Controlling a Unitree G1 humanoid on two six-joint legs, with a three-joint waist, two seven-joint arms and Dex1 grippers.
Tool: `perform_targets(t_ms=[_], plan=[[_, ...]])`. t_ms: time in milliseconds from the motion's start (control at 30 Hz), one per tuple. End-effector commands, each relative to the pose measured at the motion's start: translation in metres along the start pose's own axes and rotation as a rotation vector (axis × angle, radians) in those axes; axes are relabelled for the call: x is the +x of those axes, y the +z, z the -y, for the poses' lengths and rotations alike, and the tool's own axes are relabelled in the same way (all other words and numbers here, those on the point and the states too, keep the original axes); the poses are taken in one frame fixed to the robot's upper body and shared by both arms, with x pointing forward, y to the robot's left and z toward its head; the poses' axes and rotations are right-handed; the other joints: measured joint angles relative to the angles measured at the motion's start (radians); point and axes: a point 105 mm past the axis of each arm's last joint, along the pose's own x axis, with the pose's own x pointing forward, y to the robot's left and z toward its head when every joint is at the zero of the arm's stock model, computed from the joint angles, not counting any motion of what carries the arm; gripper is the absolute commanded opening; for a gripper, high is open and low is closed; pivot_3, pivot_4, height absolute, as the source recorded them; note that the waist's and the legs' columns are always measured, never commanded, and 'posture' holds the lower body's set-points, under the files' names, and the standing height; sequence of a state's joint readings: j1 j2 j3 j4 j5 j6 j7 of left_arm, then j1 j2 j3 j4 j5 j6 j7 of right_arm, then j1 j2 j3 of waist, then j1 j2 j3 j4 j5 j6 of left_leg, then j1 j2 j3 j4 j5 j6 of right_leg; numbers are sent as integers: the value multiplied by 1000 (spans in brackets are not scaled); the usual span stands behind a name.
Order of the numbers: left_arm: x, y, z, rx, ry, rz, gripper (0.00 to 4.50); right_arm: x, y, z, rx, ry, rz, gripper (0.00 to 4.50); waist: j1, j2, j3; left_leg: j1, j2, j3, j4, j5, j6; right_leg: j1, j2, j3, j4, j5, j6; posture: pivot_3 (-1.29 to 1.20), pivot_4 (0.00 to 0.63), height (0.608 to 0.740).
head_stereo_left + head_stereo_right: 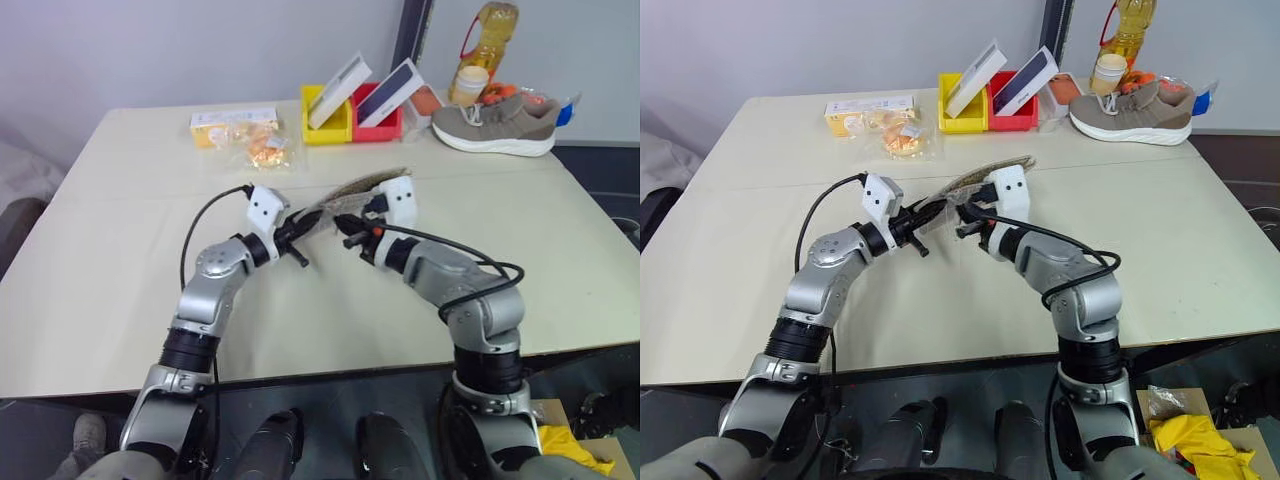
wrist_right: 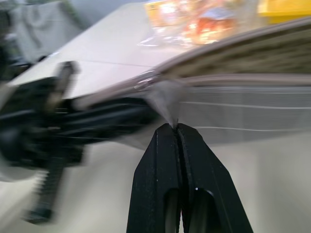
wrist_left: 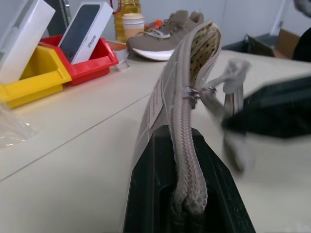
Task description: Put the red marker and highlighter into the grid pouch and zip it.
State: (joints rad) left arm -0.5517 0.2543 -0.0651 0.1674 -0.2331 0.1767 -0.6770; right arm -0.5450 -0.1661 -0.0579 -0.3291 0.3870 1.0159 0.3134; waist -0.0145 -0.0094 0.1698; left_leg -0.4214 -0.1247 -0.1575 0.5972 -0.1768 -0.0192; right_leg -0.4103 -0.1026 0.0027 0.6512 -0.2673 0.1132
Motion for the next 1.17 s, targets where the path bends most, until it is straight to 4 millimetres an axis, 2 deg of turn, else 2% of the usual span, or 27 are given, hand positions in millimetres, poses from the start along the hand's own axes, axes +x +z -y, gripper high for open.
perform_targets(t_ms=[33,167,267,367,433,533,667,700,733,833,1000,1167], plan=[[-11,4,-7,81,-2,11,0,-17,27,20,-82,-81,85,59,0,0,0,0,0,0,0,0,0,0,0,0,0,0,0,0,150,740],[-21,-2,-11,105,1,-19,0,-33,39,55,-163,-211,90,59,1,0,0,0,0,0,0,0,0,0,0,0,0,0,0,0,150,740],[-30,-7,-14,105,8,-38,0,-51,48,90,-250,-341,72,59,1,0,0,0,0,0,0,0,0,0,0,0,0,0,0,0,150,740],[-35,-10,-15,91,9,-48,0,-59,46,101,-282,-360,45,59,-1,0,0,0,0,1,0,0,0,0,-1,0,-1,0,0,0,150,740],[-39,-12,-14,55,-2,-55,0,-61,39,97,-306,-307,7,59,-1,0,0,0,1,1,-1,0,0,0,0,0,-1,0,0,0,150,740],[-47,-14,-18,11,21,-62,1044,-69,24,91,-264,-210,-38,898,0,0,0,0,1,1,-1,0,1,1,0,0,-2,0,0,0,150,740],[-67,-21,-33,-67,138,-92,2990,-82,15,83,-284,-116,-22,2817,1,0,0,0,1,1,-1,-1,1,1,-1,0,-2,0,0,0,150,740],[-72,-22,-36,-82,164,-100,3565,-85,14,83,-281,-106,-11,3438,1,0,0,0,1,1,-1,-1,1,1,-1,0,-2,0,0,0,150,740],[-79,-25,-40,-108,200,-106,3586,-89,11,83,-288,-94,-8,3927,1,0,0,0,1,1,-1,-1,1,1,-1,0,-2,0,0,0,150,740],[-107,-32,-48,-176,324,-130,3586,-103,-2,80,-307,-46,-15,3927,3,0,0,0,1,1,0,-1,1,1,-1,0,-2,0,0,0,150,740],[-153,-41,-58,-128,527,-191,3586,-111,-13,84,-237,-35,24,3927,2,0,0,0,2,2,0,-1,2,1,-1,0,-2,0,0,0,150,740],[-173,-44,-60,-100,569,-214,3586,-106,-29,84,-214,-15,13,3927,11,0,0,0,2,1,0,-1,2,2,-2,0,-3,-1,-1,0,150,740]])
